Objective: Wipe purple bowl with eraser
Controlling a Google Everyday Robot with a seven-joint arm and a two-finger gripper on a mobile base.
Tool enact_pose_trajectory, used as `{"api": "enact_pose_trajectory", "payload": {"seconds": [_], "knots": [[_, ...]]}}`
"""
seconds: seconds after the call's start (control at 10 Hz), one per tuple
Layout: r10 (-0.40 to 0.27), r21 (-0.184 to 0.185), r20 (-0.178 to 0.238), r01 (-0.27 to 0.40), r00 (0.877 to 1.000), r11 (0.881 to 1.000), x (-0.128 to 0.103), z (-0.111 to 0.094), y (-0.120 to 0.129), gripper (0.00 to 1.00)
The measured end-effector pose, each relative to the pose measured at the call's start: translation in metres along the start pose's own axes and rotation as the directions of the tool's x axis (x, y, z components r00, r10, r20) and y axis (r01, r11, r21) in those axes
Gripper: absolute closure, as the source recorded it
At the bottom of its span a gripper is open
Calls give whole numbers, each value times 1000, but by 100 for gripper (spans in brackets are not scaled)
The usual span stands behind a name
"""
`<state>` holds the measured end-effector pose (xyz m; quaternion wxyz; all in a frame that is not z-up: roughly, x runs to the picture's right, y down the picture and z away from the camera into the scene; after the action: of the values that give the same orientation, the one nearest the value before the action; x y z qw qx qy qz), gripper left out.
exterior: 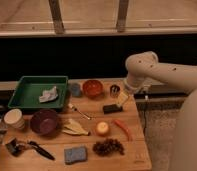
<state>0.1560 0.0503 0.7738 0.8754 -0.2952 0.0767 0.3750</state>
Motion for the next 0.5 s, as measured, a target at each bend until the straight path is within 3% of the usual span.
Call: {"api": "enact_pose_trajectory", "payload": {"seconds": [0.1,0.3,0.5], "knots": [[-37,2,13,37,999,999,-4,-3,3,20],[-40,7,7,40,999,999,-2,-2,2,20],[-65,11,-37,65,997,998,-13,15,9,20]]}}
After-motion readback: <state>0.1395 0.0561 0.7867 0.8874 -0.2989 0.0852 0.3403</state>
